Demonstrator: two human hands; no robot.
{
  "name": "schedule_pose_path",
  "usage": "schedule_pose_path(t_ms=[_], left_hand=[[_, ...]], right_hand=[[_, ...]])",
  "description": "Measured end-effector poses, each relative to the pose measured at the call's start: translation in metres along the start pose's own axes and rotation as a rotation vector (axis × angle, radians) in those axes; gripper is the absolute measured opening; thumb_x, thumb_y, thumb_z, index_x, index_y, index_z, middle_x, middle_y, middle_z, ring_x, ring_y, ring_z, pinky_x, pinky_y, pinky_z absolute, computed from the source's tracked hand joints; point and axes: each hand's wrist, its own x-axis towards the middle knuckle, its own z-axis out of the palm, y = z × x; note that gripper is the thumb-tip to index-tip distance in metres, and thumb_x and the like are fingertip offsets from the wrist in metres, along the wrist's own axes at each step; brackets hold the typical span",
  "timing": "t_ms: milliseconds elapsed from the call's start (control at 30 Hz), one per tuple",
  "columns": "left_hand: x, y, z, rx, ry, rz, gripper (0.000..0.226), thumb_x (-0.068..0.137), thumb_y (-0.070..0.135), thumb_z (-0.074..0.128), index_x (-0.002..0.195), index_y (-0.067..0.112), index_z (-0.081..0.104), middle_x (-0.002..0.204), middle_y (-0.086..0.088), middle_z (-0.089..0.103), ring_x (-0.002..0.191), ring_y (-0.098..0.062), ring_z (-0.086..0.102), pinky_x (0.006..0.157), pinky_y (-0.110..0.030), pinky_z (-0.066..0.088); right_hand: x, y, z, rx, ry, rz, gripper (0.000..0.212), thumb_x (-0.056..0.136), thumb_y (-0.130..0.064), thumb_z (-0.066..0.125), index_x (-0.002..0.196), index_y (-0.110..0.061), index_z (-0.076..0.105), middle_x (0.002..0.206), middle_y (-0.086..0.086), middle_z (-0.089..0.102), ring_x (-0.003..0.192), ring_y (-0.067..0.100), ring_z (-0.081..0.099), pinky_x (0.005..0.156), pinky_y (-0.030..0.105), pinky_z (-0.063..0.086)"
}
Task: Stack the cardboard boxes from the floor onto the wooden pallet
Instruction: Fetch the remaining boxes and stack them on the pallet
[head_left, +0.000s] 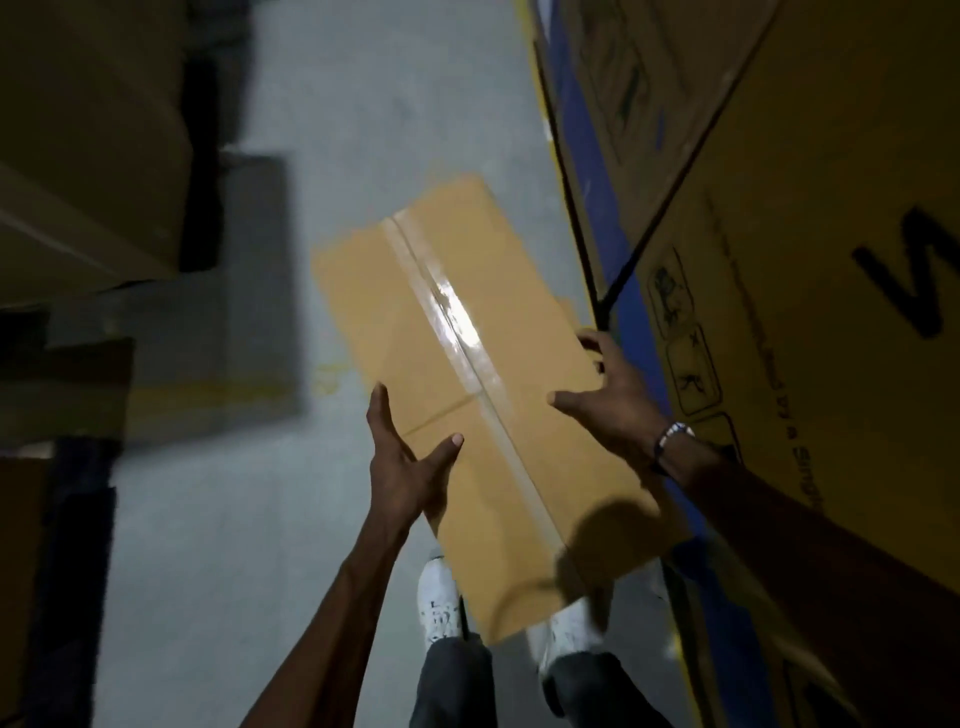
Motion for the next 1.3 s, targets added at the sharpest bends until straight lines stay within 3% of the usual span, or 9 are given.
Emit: schedule_pose_path(t_ms=[100,233,367,567,700,800,933,1133,1300], left_hand=[[-0.05,0.03,-0.066,-0.11,0.117,-0.046,0.124,0.074,0.049,0.093,0.161,0.046,0.004,0.164,0.018,0.027,0.143,-0.016,0.041,0.114,-0.047,0.042],[-0.128,0.071,-0.152,-0.184,0.299,-0.092,0.124,0.074,0.04,0.094,0.159,0.049,0.004,0.155,0.012,0.037,0.134,-0.019,0.047,0.109,-0.045,0.044],[-0.216,0.1,-0.232,-0.244,0.503,-0.14,0.126,0.074,0.041,0.093,0.158,0.052,0.0,0.155,0.006,0.038,0.133,-0.019,0.045,0.108,-0.047,0.045],[-0.348,0.116,-0.322,-0.372,0.782,-0.15,0.123,0.069,0.055,0.093,0.157,0.053,0.008,0.15,0.012,0.041,0.13,-0.015,0.047,0.1,-0.038,0.045],[-0.42,0.098,-0.365,-0.475,0.9,-0.169,0.121,0.056,0.072,0.086,0.153,0.061,0.015,0.153,0.01,0.042,0.13,-0.018,0.053,0.104,-0.047,0.051],[-0.464,0.078,-0.39,-0.581,0.995,-0.135,0.106,0.059,0.065,0.088,0.142,0.073,0.023,0.151,0.013,0.045,0.13,-0.017,0.055,0.104,-0.053,0.054],[-0.511,0.059,-0.416,-0.646,1.103,-0.099,0.104,0.063,0.055,0.088,0.145,0.07,0.025,0.146,0.022,0.047,0.125,-0.007,0.056,0.087,-0.027,0.055],[-0.564,0.033,-0.446,-0.648,1.219,-0.104,0.102,0.072,0.045,0.088,0.149,0.066,0.024,0.149,0.023,0.048,0.121,0.006,0.058,0.091,-0.024,0.054],[-0.591,0.019,-0.465,-0.68,1.294,-0.136,0.103,0.077,0.041,0.088,0.152,0.064,0.021,0.151,0.022,0.047,0.13,-0.003,0.055,0.105,-0.044,0.053]], right_hand=[[-0.037,-0.066,0.012,-0.027,-0.088,-0.119,0.079,0.076,-0.018,0.089,0.141,-0.035,0.047,0.12,-0.027,0.049,0.12,0.012,0.048,0.075,0.022,0.043],[-0.1,-0.155,0.032,-0.074,-0.235,-0.267,0.087,0.078,-0.028,0.089,0.148,-0.044,0.041,0.141,-0.023,0.042,0.124,0.01,0.045,0.088,0.028,0.04],[-0.167,-0.233,0.057,-0.117,-0.393,-0.425,0.085,0.075,-0.036,0.091,0.142,-0.051,0.04,0.142,-0.02,0.044,0.124,0.011,0.048,0.082,0.02,0.042],[-0.266,-0.326,0.108,-0.161,-0.64,-0.624,0.09,0.073,-0.052,0.088,0.147,-0.045,0.036,0.143,-0.019,0.044,0.123,0.01,0.048,0.088,0.026,0.042],[-0.331,-0.38,0.153,-0.149,-0.809,-0.72,0.091,0.067,-0.06,0.083,0.143,-0.046,0.034,0.126,-0.033,0.046,0.109,-0.01,0.048,0.083,0.014,0.037],[-0.37,-0.402,0.192,-0.174,-0.93,-0.733,0.093,0.064,-0.066,0.085,0.139,-0.054,0.03,0.126,-0.034,0.046,0.111,-0.01,0.048,0.09,0.024,0.041],[-0.412,-0.42,0.243,-0.218,-1.051,-0.739,0.107,0.053,-0.073,0.08,0.144,-0.051,0.03,0.14,-0.014,0.049,0.125,0.015,0.052,0.099,0.039,0.045],[-0.47,-0.431,0.299,-0.254,-1.184,-0.773,0.102,0.059,-0.07,0.083,0.144,-0.057,0.027,0.147,-0.014,0.044,0.132,0.019,0.049,0.107,0.05,0.045],[-0.502,-0.438,0.336,-0.28,-1.264,-0.797,0.103,0.06,-0.072,0.08,0.146,-0.055,0.026,0.15,-0.011,0.043,0.133,0.019,0.048,0.107,0.049,0.044]])
